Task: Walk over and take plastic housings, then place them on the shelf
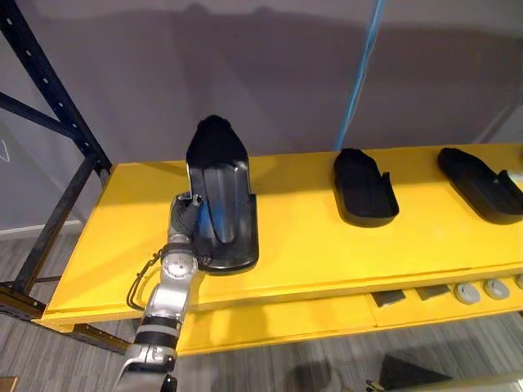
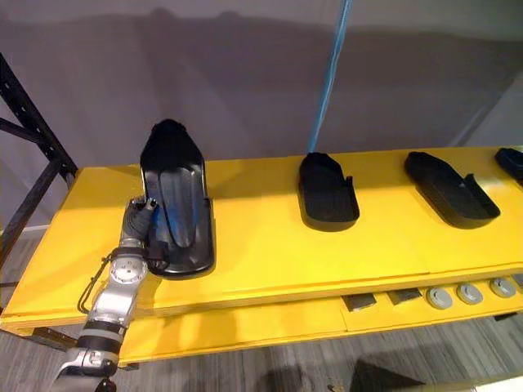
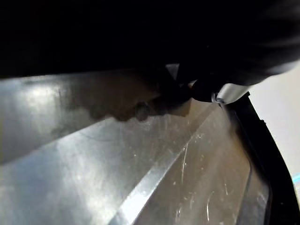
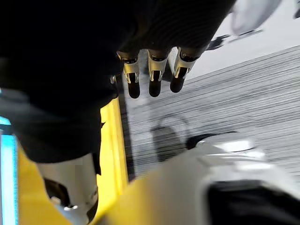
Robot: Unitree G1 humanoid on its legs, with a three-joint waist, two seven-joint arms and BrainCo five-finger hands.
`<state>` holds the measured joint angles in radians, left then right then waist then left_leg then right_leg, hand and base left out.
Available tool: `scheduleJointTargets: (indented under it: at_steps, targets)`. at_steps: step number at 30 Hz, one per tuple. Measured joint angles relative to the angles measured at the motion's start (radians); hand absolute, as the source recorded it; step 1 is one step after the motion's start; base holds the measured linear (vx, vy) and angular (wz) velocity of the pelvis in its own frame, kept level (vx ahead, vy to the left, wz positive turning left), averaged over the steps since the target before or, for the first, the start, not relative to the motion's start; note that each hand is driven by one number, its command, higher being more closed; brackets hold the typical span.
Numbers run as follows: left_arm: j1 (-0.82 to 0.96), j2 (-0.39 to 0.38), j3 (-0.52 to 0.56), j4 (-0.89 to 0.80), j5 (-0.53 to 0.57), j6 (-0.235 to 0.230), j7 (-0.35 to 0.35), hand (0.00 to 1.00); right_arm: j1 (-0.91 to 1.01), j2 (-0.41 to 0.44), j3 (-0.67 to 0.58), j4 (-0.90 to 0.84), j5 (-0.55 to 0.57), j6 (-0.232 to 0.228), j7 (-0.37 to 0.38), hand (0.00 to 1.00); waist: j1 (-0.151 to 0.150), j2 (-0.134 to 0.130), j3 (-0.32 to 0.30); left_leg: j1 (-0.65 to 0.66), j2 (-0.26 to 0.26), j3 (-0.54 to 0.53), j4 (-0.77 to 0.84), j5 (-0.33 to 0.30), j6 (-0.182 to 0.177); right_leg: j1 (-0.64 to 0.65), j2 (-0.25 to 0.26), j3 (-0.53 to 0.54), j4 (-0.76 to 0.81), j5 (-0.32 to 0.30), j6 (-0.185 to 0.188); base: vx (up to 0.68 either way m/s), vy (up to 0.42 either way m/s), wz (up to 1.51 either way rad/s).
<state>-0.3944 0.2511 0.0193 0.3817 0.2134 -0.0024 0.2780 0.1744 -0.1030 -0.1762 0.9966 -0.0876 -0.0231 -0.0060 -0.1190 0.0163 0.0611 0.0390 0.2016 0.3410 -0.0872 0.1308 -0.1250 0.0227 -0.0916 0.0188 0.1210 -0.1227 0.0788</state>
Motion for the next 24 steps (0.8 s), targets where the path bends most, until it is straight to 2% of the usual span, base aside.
scheduleJointTargets:
  at_steps: [2, 6, 10, 15, 19, 20, 24]
  targets:
    - [-0.011, 0.002, 0.015, 0.024, 0.007, 0.015, 0.0, 1.0, -0.003, -0.003, 0.0, -0.007, 0.0, 0.0, 0.001, 0.0, -0.016, 0.008, 0.005, -0.01, -0.002, -0.003, -0.004, 0.003, 0.005, -0.014, -0.002, 0.0, 0.002, -0.001, -0.001, -0.18, 0.022, 0.01]
    - [-0.068, 0.004, 0.026, 0.104, 0.008, 0.021, 0.0, 1.0, 0.003, 0.0, 0.0, -0.024, 0.0, 0.0, 0.001, 0.0, -0.018, 0.008, 0.012, -0.042, -0.004, -0.006, -0.004, 0.003, 0.005, -0.04, 0.0, 0.004, -0.006, 0.001, 0.005, -0.12, 0.024, 0.01]
    - [-0.112, 0.046, 0.056, 0.178, 0.007, 0.029, 0.003, 1.0, 0.004, 0.008, 0.0, -0.042, 0.0, -0.001, -0.002, 0.0, -0.027, -0.002, 0.027, -0.061, -0.009, 0.004, 0.0, 0.002, 0.004, -0.066, 0.0, 0.033, -0.008, 0.012, -0.004, 0.02, 0.017, -0.09]
    - [-0.214, 0.096, 0.112, 0.249, 0.006, 0.034, 0.007, 1.0, -0.007, 0.011, 0.0, -0.04, 0.0, -0.002, -0.003, 0.0, -0.027, -0.008, 0.036, -0.093, -0.007, 0.011, 0.002, 0.006, 0.003, -0.093, 0.005, 0.042, -0.015, 0.026, 0.006, 0.11, -0.003, -0.05]
    - [-0.274, 0.126, 0.112, 0.284, 0.006, 0.036, 0.009, 1.0, -0.017, 0.012, 0.001, -0.04, 0.0, -0.01, -0.003, 0.0, -0.035, -0.013, 0.055, -0.094, -0.006, 0.012, 0.01, 0.002, 0.003, -0.094, 0.005, 0.042, -0.007, 0.028, 0.005, 0.08, -0.008, -0.01]
    - [-0.289, 0.126, 0.111, 0.29, 0.006, 0.036, 0.008, 0.0, -0.02, 0.012, 0.001, -0.042, 0.0, -0.015, -0.003, 0.0, -0.034, -0.014, 0.065, -0.096, -0.006, 0.012, 0.016, -0.001, 0.003, -0.094, 0.003, 0.041, -0.006, 0.028, 0.004, 0.0, 0.0, 0.0]
    - [-0.308, 0.134, 0.079, 0.31, 0.008, 0.035, 0.007, 0.0, -0.021, 0.015, 0.002, -0.052, 0.001, -0.024, -0.004, 0.0, -0.034, -0.016, 0.083, -0.125, -0.001, 0.015, 0.052, -0.026, 0.004, -0.113, 0.001, 0.044, -0.002, 0.029, 0.005, 0.0, -0.004, -0.03]
